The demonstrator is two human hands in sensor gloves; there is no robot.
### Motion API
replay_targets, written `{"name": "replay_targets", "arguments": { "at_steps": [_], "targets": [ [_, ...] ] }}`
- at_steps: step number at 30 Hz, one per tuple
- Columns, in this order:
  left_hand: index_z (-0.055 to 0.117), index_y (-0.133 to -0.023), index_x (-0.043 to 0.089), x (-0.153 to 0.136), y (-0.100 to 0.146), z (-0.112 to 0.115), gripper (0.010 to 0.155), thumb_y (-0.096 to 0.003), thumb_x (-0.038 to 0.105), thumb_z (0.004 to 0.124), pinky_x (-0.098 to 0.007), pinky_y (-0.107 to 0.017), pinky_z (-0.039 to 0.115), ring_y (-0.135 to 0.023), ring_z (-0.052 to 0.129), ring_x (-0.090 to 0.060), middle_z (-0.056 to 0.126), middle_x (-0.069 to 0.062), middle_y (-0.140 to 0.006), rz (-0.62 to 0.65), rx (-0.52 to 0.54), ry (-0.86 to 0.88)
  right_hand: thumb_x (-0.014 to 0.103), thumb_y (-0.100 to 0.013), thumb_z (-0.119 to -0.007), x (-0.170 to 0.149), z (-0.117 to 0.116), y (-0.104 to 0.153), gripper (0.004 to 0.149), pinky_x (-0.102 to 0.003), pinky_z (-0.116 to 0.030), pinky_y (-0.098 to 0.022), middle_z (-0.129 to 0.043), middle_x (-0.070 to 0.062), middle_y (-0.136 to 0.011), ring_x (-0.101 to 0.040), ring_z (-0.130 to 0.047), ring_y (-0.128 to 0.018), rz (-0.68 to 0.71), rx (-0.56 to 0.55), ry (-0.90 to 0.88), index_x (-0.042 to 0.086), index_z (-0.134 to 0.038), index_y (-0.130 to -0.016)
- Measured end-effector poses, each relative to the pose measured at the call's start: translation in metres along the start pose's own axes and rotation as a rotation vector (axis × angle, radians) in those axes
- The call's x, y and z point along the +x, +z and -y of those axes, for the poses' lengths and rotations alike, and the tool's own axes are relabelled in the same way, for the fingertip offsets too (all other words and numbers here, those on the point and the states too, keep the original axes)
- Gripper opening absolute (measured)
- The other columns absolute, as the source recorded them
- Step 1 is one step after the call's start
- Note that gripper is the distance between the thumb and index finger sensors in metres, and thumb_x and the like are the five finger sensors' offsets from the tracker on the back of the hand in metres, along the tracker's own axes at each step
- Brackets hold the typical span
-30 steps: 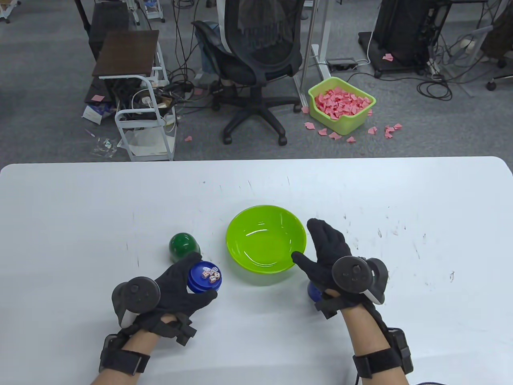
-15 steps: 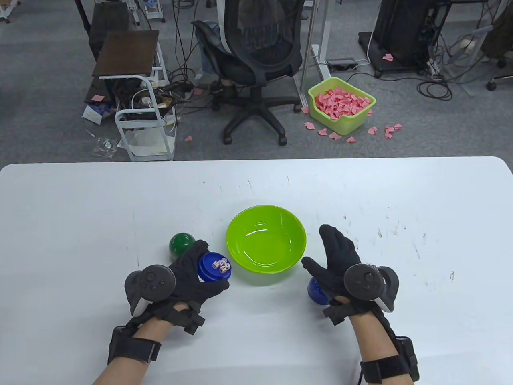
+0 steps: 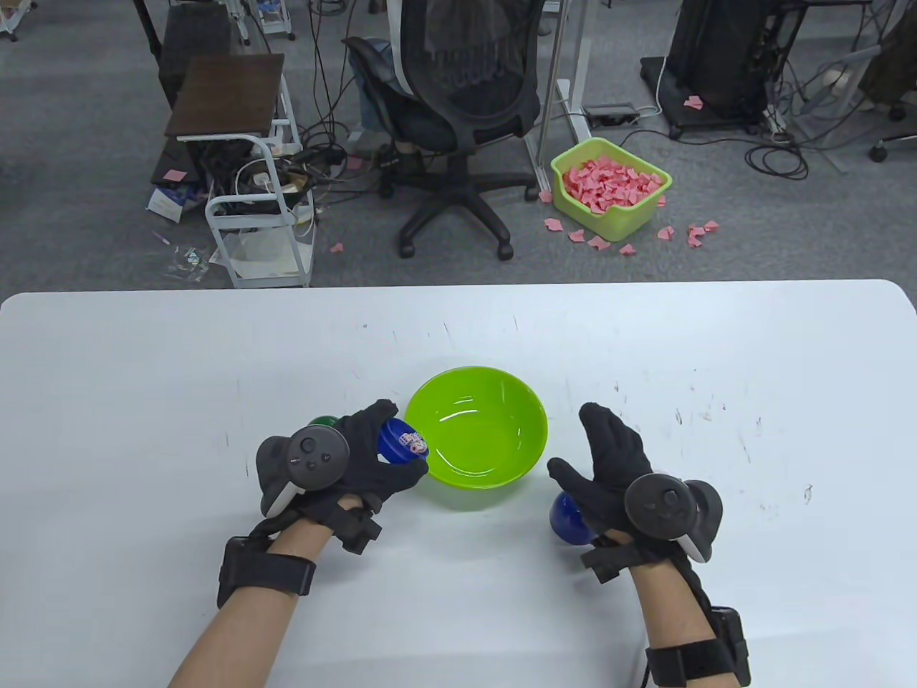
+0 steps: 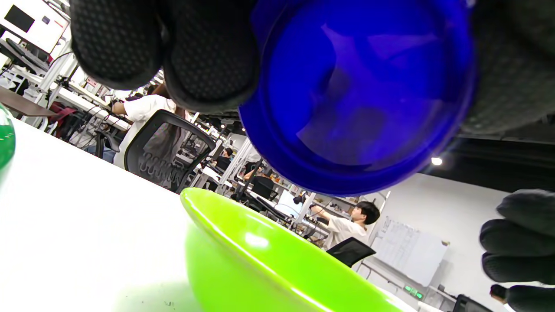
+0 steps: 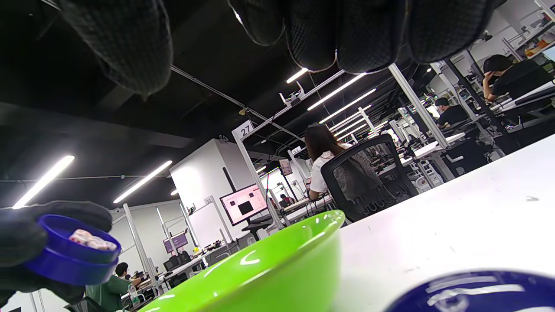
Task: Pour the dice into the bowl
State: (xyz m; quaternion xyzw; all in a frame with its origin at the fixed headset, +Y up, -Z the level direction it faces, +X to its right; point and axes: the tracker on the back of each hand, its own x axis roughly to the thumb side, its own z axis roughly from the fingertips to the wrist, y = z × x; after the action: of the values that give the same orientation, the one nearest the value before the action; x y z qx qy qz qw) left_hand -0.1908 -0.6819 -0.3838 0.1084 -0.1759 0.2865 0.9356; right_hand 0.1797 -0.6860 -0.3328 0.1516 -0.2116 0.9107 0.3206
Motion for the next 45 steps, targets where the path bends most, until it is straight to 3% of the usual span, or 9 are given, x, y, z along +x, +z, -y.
{"name": "replay_targets", "arguments": {
  "at_steps": [15, 29, 39, 45],
  "targets": [
    [0.072, -0.095, 0.011, 0.016, -0.059, 0.025, 0.098, -0.0273, 0.08, 0.089, -0.051, -0.049, 0.086, -0.048, 0.097, -0.024, 0.092, -0.023, -0.081, 0.021, -0.207, -0.231, 0.049, -0.055, -0.08, -0.016, 0.003, 0.0, 0.083, -0.076, -0.059, -0.063, -0.057, -0.034, -0.112, -0.062, -0.062, -0.091, -0.062, -0.001, -0.013, 0.0, -0.045, -0.112],
    [0.074, -0.094, 0.013, 0.034, -0.086, 0.052, 0.096, -0.0253, 0.078, 0.092, -0.052, -0.049, 0.084, -0.048, 0.096, -0.026, 0.093, -0.024, -0.08, 0.028, -0.396, -0.425, 0.049, -0.056, -0.08, -0.02, 0.003, 0.001, 0.084, -0.077, -0.058, -0.063, -0.055, -0.035, -0.112, -0.063, -0.061, -0.092, -0.082, 0.017, 0.001, 0.0, -0.043, -0.113],
    [0.074, -0.094, 0.014, 0.037, -0.086, 0.047, 0.097, -0.0255, 0.079, 0.09, -0.051, -0.05, 0.085, -0.049, 0.097, -0.025, 0.093, -0.022, -0.081, 0.042, -0.39, -0.453, 0.049, -0.055, -0.08, -0.024, 0.003, 0.001, 0.084, -0.077, -0.057, -0.062, -0.055, -0.035, -0.112, -0.063, -0.06, -0.092, -0.107, 0.023, -0.006, 0.0, -0.043, -0.113],
    [0.068, -0.098, 0.016, 0.031, -0.073, 0.036, 0.096, -0.0283, 0.078, 0.09, -0.051, -0.054, 0.083, -0.058, 0.096, -0.026, 0.088, -0.019, -0.088, 0.057, -0.329, -0.329, 0.049, -0.056, -0.08, -0.025, 0.007, 0.001, 0.083, -0.077, -0.057, -0.063, -0.055, -0.035, -0.113, -0.063, -0.061, -0.092, -0.113, 0.002, -0.022, 0.0, -0.043, -0.113]
  ]
}}
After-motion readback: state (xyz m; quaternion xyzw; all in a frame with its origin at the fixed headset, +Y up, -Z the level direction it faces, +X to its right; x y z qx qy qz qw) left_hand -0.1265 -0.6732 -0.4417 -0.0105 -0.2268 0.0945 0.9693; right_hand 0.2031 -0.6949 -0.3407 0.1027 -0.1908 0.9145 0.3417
